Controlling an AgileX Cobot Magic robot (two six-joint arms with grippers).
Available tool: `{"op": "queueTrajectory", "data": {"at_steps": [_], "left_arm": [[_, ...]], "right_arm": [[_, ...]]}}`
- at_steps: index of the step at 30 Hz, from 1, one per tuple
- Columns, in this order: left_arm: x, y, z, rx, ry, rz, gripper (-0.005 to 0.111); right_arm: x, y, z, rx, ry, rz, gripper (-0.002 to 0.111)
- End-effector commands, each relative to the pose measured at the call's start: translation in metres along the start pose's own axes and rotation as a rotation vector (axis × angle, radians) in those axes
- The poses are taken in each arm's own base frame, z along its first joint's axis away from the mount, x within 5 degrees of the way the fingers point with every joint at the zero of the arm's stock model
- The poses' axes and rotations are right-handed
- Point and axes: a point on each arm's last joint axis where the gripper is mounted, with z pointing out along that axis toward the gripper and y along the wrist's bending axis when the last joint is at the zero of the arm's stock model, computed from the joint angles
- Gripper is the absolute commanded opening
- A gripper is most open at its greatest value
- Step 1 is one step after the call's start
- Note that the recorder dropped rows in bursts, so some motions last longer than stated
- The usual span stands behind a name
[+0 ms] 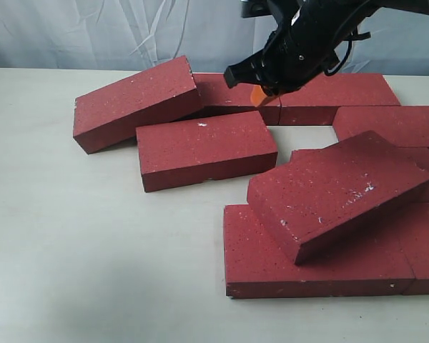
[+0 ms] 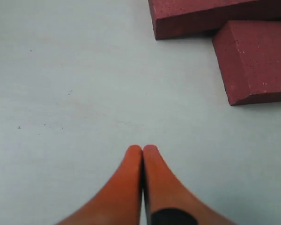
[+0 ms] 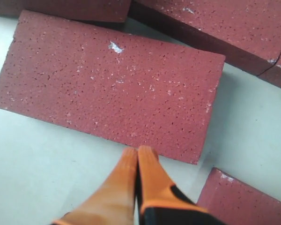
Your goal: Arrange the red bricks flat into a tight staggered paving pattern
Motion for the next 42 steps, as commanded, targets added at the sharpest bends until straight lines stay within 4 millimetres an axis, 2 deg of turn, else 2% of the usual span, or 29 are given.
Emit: {"op": "queueTrajectory", "data": {"at_steps": [1,6,13,20,28,33,38,42], "left_arm": [[-0.011,-0.003,0.018,0.039,0.066,0.01,0.0],[-0.023,-0.005,0.04,0.065,0.128,0.022,0.0],[-0.041,-0.008,0.08,0.13,0.194,-0.011,0.0],[-0.046,-0.009,0.111,0.18,0.262,-0.042,0.0],[-0.051,-0.04,0.139,0.212,0.279,0.057,0.0],[-0.05,-0.051,0.148,0.23,0.3,0.083,0.0],[-0.05,-0.047,0.148,0.198,0.298,0.16,0.0],[-0.051,-0.046,0.149,0.19,0.284,0.16,0.0]], "right_arm": [[0.0,-0.001,0.007,-0.014,0.01,0.016,-0.001],[0.002,-0.003,0.018,-0.014,0.035,0.021,-0.001],[0.002,-0.003,0.023,-0.03,0.036,0.039,-0.001],[-0.012,-0.002,0.023,-0.038,-0.11,0.08,-0.001],[-0.026,-0.009,0.038,-0.015,-0.227,0.128,-0.001],[-0.045,-0.013,0.058,-0.018,-0.242,0.123,-0.001],[-0.071,-0.019,0.096,-0.03,-0.237,0.108,-0.001],[-0.076,-0.018,0.115,-0.075,-0.204,0.134,-0.001]]}}
